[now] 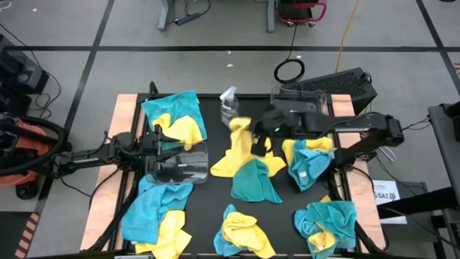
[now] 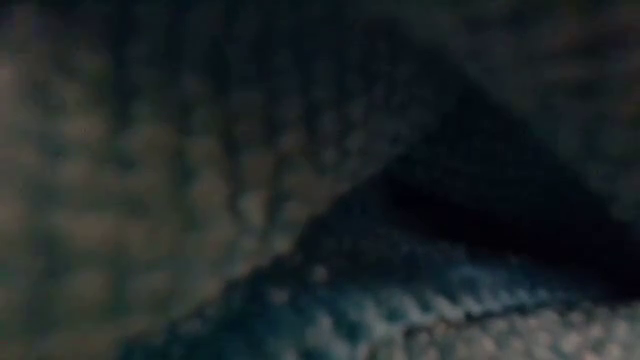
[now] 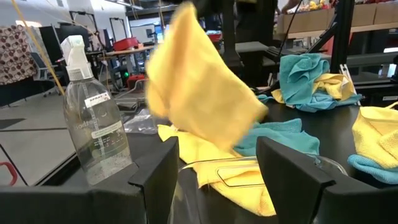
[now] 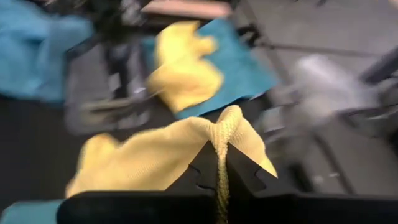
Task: Sort microfiber towel by color & place in baskets
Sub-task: Put the yellow towel into the top transparent bin
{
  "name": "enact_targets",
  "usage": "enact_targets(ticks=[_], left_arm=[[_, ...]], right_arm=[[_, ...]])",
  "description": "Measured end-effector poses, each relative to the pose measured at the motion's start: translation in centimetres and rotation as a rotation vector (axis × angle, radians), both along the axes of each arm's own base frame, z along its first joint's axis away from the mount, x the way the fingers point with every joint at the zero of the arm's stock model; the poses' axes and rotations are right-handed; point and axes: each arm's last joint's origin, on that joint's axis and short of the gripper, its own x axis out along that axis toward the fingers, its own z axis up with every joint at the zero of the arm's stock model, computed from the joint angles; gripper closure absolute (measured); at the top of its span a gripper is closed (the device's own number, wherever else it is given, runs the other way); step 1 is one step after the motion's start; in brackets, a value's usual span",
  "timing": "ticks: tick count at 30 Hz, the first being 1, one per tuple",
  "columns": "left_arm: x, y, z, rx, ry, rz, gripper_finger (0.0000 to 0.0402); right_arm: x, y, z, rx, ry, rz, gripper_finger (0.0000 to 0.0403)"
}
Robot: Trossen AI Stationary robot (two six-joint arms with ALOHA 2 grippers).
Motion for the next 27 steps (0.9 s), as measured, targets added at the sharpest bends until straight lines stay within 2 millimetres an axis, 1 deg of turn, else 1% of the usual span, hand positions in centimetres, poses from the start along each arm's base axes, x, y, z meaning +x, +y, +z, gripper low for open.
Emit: enact_targets(ticks=[3, 6, 10, 18, 27], left_arm=[[0.0, 0.0, 0.0, 0.0, 0.0, 0.002, 0.0181], [0.0, 0.0, 0.0, 0.0, 0.0, 0.002, 0.0181], [0.0, 0.0, 0.0, 0.0, 0.0, 0.002, 0.0181], [0.0, 0.0, 0.0, 0.0, 0.0, 0.002, 0.0181], [0.0, 0.0, 0.0, 0.0, -0.001, 0.002, 0.0181]], right_arm=[[-1.7, -0.7, 2.5, -0.062, -0.07, -0.06, 0.0403], [-3.2, -1.3, 4.4, -0.101, -0.133, -0.109, 0.0403], [-4.9, -1.7, 6.0, -0.127, -0.19, -0.131, 0.0403], [-7.3, -2.9, 7.5, -0.221, -0.212, -0.227, 0.0403], [-9.8, -5.3, 8.5, -0.303, -0.197, -0.348, 0.0402]])
